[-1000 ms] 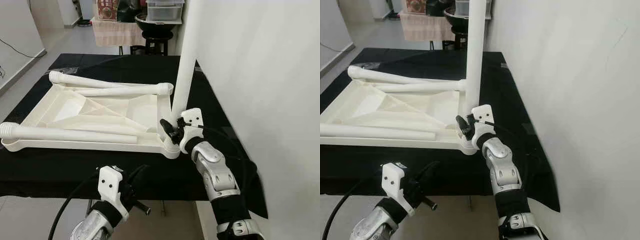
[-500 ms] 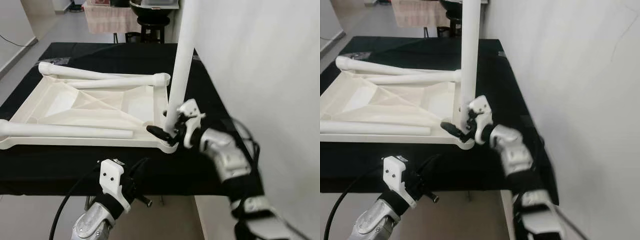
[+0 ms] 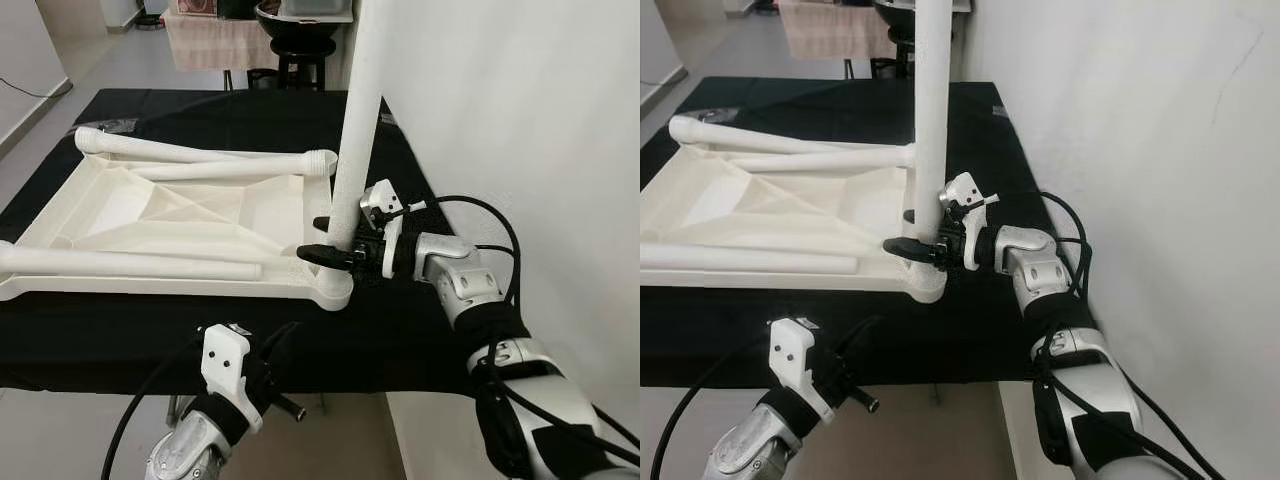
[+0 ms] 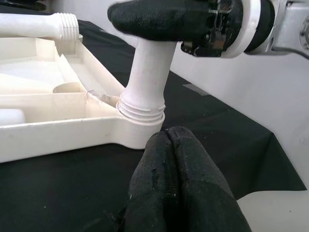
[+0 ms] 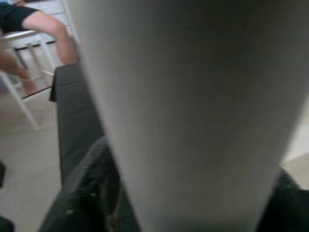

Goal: Building children table

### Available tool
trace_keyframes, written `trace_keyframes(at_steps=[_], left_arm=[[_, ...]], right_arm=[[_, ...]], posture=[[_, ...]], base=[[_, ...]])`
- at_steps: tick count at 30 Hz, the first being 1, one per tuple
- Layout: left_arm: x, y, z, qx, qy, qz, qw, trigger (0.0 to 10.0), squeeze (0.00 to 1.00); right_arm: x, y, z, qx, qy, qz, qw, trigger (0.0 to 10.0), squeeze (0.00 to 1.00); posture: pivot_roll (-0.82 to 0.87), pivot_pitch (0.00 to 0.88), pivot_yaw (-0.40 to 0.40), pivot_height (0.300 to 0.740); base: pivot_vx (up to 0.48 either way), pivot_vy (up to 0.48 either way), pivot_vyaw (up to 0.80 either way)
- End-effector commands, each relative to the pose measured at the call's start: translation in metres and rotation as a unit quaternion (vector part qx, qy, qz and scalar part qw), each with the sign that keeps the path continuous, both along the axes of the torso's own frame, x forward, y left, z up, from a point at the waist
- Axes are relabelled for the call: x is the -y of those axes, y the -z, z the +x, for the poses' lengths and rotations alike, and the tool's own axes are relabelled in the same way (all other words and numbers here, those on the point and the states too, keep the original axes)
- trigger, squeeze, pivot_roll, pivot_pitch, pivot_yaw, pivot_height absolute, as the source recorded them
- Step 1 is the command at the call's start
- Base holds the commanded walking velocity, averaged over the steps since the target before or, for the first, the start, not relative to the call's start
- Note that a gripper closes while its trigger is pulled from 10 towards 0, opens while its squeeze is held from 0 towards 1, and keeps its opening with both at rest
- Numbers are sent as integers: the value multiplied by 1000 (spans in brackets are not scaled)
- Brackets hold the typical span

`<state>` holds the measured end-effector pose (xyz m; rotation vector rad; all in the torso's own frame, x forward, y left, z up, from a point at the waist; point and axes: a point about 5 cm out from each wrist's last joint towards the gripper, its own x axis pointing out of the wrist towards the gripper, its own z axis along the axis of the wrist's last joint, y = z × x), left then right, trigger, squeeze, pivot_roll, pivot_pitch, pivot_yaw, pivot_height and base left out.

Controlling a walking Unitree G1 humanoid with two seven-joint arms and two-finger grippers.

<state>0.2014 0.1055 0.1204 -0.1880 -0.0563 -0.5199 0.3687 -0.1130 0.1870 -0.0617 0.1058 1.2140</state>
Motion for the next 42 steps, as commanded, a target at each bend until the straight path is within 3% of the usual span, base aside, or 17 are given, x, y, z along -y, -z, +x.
trace_keyframes(at_steps=[1,6,7,12,13,15,16,17,18,20,21,28,35,36,40,41,42], left_arm=[[1,1,-2,-3,0,2,1000,10000,0],[2,1,-2,-3,0,1,1000,10000,0],[2,0,-3,-2,0,1,1000,10000,0],[1,0,-3,-2,0,1,1000,10000,0],[0,0,-4,-3,1,1,1000,10000,0],[0,0,-4,-3,1,1,1000,10000,0],[-1,0,-4,-3,1,2,1000,10000,0],[-1,0,-4,-3,1,2,1000,10000,0],[-2,-1,-3,-3,2,2,1000,10000,0],[-2,-1,-3,-3,2,2,1000,10000,0],[-4,0,-2,-4,3,4,1000,10000,0],[-6,0,2,-1,-1,3,1000,10000,0],[-6,0,2,-1,-1,3,1000,10000,0],[-5,0,2,-1,-1,3,1000,10000,0],[-4,0,3,-1,0,2,1000,10000,0],[-4,0,3,-1,0,2,1000,10000,0],[-4,0,3,-1,0,2,1000,10000,0]], right_arm=[[-1,1,-1,-6,-21,2,1000,0,0],[6,6,-1,2,-2,7,1000,0,0],[12,18,-3,11,31,-10,999,0,0],[15,28,-7,12,47,-33,998,0,0],[15,37,-14,27,112,-58,992,0,0],[15,37,-14,27,112,-58,992,0,0],[10,36,-14,28,216,-44,975,0,0],[10,36,-14,28,216,-44,975,0,0],[-6,43,-29,25,303,-29,952,0,0],[-6,43,-29,25,303,-29,952,0,0],[-18,51,-39,22,375,-31,926,0,0],[-25,49,-25,29,386,-25,922,0,0],[-27,47,-25,23,389,-35,920,0,0],[-26,45,-24,23,390,-41,920,9255,0],[-25,41,-24,24,393,-39,918,10000,0],[-25,33,-21,26,365,-23,930,10000,1000],[-25,33,-21,26,365,-23,930,10000,1000]], posture=[[104,47,-88,740],[104,49,-87,740],[91,56,-77,740],[86,59,-75,740],[88,54,-83,740],[88,54,-83,740],[78,60,-82,740],[78,60,-82,740],[71,65,-73,740],[71,65,-73,740],[75,53,-65,740],[82,50,-87,740],[71,46,-78,740],[71,46,-78,740],[70,45,-81,740],[73,46,-87,740],[73,46,-87,740]], base=[[0,0,0],[0,0,0],[0,0,0],[0,0,0],[0,0,0],[0,0,0],[0,0,0],[0,0,0],[0,0,0],[0,0,0],[0,0,0],[0,0,0],[0,0,0],[0,0,0],[0,0,0],[0,0,0],[0,0,0]])
